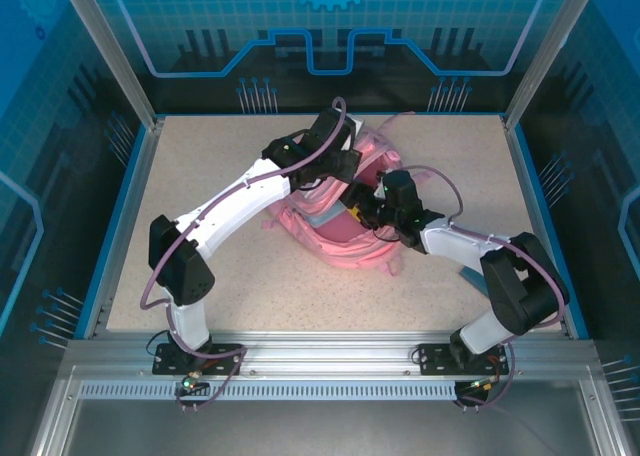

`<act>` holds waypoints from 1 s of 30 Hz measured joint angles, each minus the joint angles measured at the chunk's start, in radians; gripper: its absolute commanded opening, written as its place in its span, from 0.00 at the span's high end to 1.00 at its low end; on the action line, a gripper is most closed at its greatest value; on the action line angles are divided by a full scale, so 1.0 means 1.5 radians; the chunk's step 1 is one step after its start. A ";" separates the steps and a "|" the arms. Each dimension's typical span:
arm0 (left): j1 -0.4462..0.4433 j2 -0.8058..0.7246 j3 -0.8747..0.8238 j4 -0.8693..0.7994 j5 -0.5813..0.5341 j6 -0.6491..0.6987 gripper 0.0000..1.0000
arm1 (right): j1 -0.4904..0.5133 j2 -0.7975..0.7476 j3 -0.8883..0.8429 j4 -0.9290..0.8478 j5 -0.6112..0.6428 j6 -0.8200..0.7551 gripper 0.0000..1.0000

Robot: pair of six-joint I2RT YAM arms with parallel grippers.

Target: Pack books, pencil case, and school supplies into a backpack

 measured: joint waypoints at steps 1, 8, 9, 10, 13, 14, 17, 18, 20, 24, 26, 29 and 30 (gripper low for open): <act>0.001 0.000 -0.001 0.001 0.003 0.000 1.00 | 0.000 0.001 0.000 -0.014 -0.006 -0.002 0.41; 0.003 0.000 -0.004 0.004 0.011 -0.002 1.00 | 0.000 0.051 0.018 -0.041 -0.030 -0.009 0.55; 0.003 0.000 -0.004 0.004 0.011 -0.002 1.00 | 0.000 0.063 0.025 -0.038 -0.033 -0.010 0.59; 0.003 0.000 -0.005 0.004 0.011 -0.002 1.00 | 0.000 0.074 0.034 -0.037 -0.037 -0.012 0.63; 0.003 0.000 -0.008 0.006 0.015 -0.002 1.00 | 0.001 0.108 0.065 -0.010 -0.041 -0.018 0.68; 0.003 0.000 -0.008 0.007 0.016 -0.002 1.00 | 0.001 0.117 0.071 0.004 -0.040 -0.018 0.69; 0.005 -0.001 -0.012 0.010 0.018 -0.003 1.00 | 0.001 0.149 0.086 0.056 -0.037 -0.015 0.71; 0.006 -0.001 -0.013 0.012 0.019 -0.003 1.00 | 0.001 0.161 0.089 0.072 -0.037 -0.012 0.71; 0.007 -0.003 -0.015 0.015 0.020 -0.005 1.00 | 0.001 0.180 0.097 0.095 -0.037 -0.008 0.71; 0.012 -0.008 -0.018 0.018 0.021 -0.014 1.00 | 0.000 0.194 0.108 0.116 -0.037 -0.006 0.60; 0.016 -0.011 -0.024 0.025 0.026 -0.018 1.00 | 0.000 0.190 0.104 0.123 -0.034 -0.006 0.53; 0.019 -0.014 -0.037 0.039 0.037 -0.020 1.00 | -0.003 0.148 0.064 0.116 -0.022 -0.016 0.47; 0.020 -0.015 -0.042 0.044 0.041 -0.022 1.00 | -0.006 0.120 0.041 0.104 -0.017 -0.021 0.47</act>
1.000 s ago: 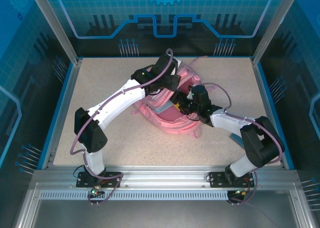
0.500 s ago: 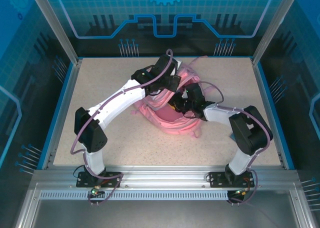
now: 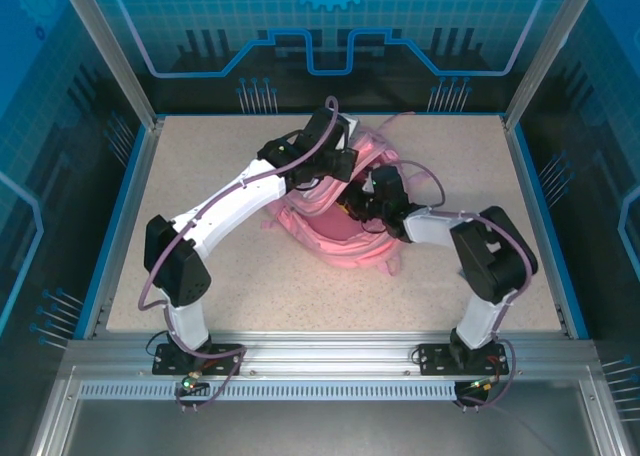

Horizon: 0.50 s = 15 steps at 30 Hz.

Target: Pack books, pencil case, and school supplies into a backpack

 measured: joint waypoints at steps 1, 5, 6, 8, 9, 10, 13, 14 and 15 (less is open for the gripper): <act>0.001 -0.001 -0.005 0.004 0.005 -0.002 1.00 | -0.004 -0.036 -0.024 -0.018 0.007 -0.008 0.46; 0.004 -0.006 -0.024 0.023 0.028 -0.011 1.00 | -0.024 -0.183 -0.083 -0.119 0.043 -0.042 0.45; 0.005 -0.007 -0.031 0.030 0.038 -0.015 1.00 | -0.030 -0.224 -0.092 -0.153 0.056 -0.050 0.45; 0.007 -0.009 -0.045 0.044 0.057 -0.020 1.00 | -0.036 -0.293 -0.102 -0.222 0.084 -0.065 0.45; 0.008 -0.010 -0.055 0.053 0.069 -0.026 1.00 | -0.036 -0.328 -0.106 -0.264 0.100 -0.073 0.45; 0.008 -0.012 -0.067 0.063 0.079 -0.032 1.00 | -0.036 -0.357 -0.107 -0.306 0.117 -0.078 0.44; 0.008 -0.016 -0.100 0.089 0.112 -0.048 0.87 | -0.037 -0.441 -0.117 -0.416 0.176 -0.093 0.40; 0.008 -0.016 -0.111 0.098 0.123 -0.053 0.80 | -0.038 -0.468 -0.121 -0.447 0.194 -0.095 0.38; 0.008 -0.016 -0.121 0.107 0.134 -0.058 0.71 | -0.039 -0.496 -0.124 -0.476 0.214 -0.099 0.37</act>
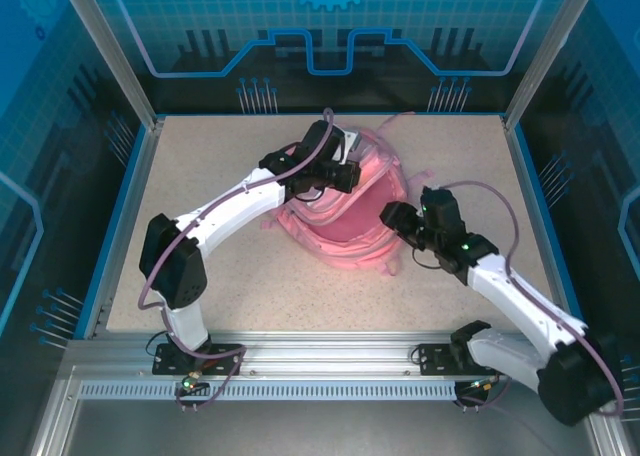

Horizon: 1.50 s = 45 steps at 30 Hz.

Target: Pack books, pencil case, and school supplies into a backpack

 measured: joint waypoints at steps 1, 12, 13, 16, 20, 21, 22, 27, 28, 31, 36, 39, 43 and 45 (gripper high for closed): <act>0.000 0.000 -0.010 0.006 0.011 -0.011 0.64 | 0.000 -0.027 -0.001 -0.025 0.020 -0.005 0.35; 0.044 -0.156 -0.188 0.034 0.034 -0.045 0.23 | 0.020 -0.009 0.081 -0.097 0.101 -0.108 0.21; 0.054 -0.188 -0.213 0.037 0.028 -0.045 0.20 | 0.029 0.003 0.087 -0.097 0.104 -0.117 0.20; 0.087 -0.268 -0.286 0.050 0.015 -0.055 0.16 | 0.054 0.035 0.105 -0.094 0.108 -0.138 0.19; 0.137 -0.337 -0.399 0.076 0.007 -0.061 0.15 | 0.082 0.095 0.160 -0.093 0.105 -0.163 0.19; 0.146 -0.348 -0.429 0.084 0.007 -0.058 0.14 | 0.089 0.110 0.175 -0.093 0.102 -0.168 0.19; 0.151 -0.356 -0.457 0.093 0.004 -0.055 0.14 | 0.094 0.121 0.187 -0.092 0.101 -0.170 0.19; 0.154 -0.407 -0.604 0.164 0.003 -0.009 0.16 | 0.116 0.180 0.233 -0.089 0.074 -0.179 0.20; 0.154 -0.411 -0.623 0.174 0.006 0.000 0.17 | 0.117 0.190 0.239 -0.088 0.067 -0.179 0.20; 0.154 -0.412 -0.647 0.202 0.014 0.028 0.24 | 0.119 0.212 0.250 -0.087 0.045 -0.179 0.19; 0.163 -0.407 -0.649 0.244 0.026 0.062 0.39 | 0.119 0.228 0.259 -0.086 0.020 -0.179 0.19; 0.179 -0.383 -0.644 0.257 0.044 0.080 0.44 | 0.120 0.238 0.266 -0.082 0.006 -0.177 0.19; 0.188 -0.344 -0.623 0.261 0.083 0.098 0.45 | 0.120 0.239 0.266 -0.082 0.000 -0.176 0.19; 0.190 -0.323 -0.605 0.261 0.098 0.101 0.45 | 0.120 0.239 0.266 -0.082 -0.002 -0.176 0.19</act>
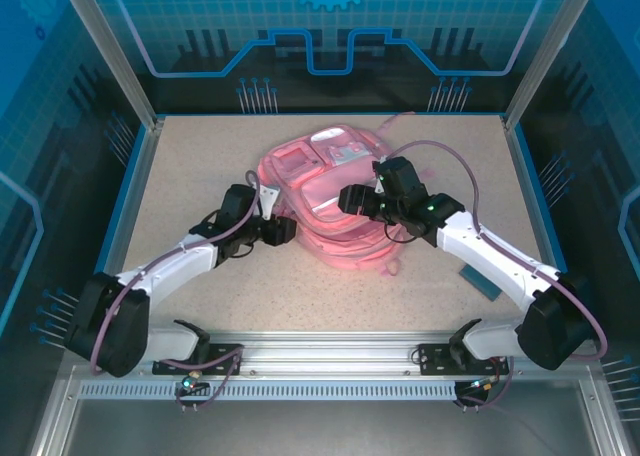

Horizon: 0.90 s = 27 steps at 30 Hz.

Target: Pack books, pencil case, and school supplies into a backpack

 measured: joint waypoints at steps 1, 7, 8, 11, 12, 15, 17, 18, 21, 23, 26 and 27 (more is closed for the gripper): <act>0.002 0.009 0.009 0.000 0.008 0.000 0.44 | 0.000 0.000 0.000 0.000 0.000 0.000 0.19; 0.006 0.058 0.053 -0.001 0.033 0.000 0.52 | 0.000 0.000 0.000 0.000 0.000 0.001 0.19; 0.006 0.065 0.060 -0.003 0.035 -0.001 0.56 | 0.000 0.000 0.000 0.000 0.000 0.002 0.19; 0.007 0.091 0.081 -0.013 0.041 0.001 0.62 | 0.000 0.000 0.000 0.000 0.000 0.005 0.19; 0.007 0.096 0.085 -0.017 0.042 0.002 0.62 | 0.000 0.000 0.000 -0.001 0.000 0.005 0.19; 0.007 0.105 0.094 -0.029 0.042 0.003 0.62 | 0.000 0.000 0.000 -0.001 0.000 0.005 0.19; 0.007 0.106 0.096 -0.036 0.042 0.004 0.63 | 0.000 0.000 0.000 -0.001 0.000 0.006 0.19; 0.007 0.106 0.096 -0.039 0.042 0.008 0.63 | 0.000 0.000 0.000 -0.001 0.000 0.008 0.19; 0.007 0.106 0.096 -0.045 0.044 0.018 0.66 | 0.000 0.000 0.000 -0.001 -0.001 0.010 0.19; 0.007 0.106 0.096 -0.051 0.046 0.027 0.69 | 0.000 0.000 0.000 -0.002 -0.003 0.011 0.19; 0.007 0.106 0.096 -0.063 0.049 0.044 0.72 | 0.000 0.000 0.000 -0.006 -0.006 0.014 0.19; 0.007 0.106 0.096 -0.066 0.049 0.050 0.72 | 0.000 0.000 0.000 -0.007 -0.007 0.015 0.19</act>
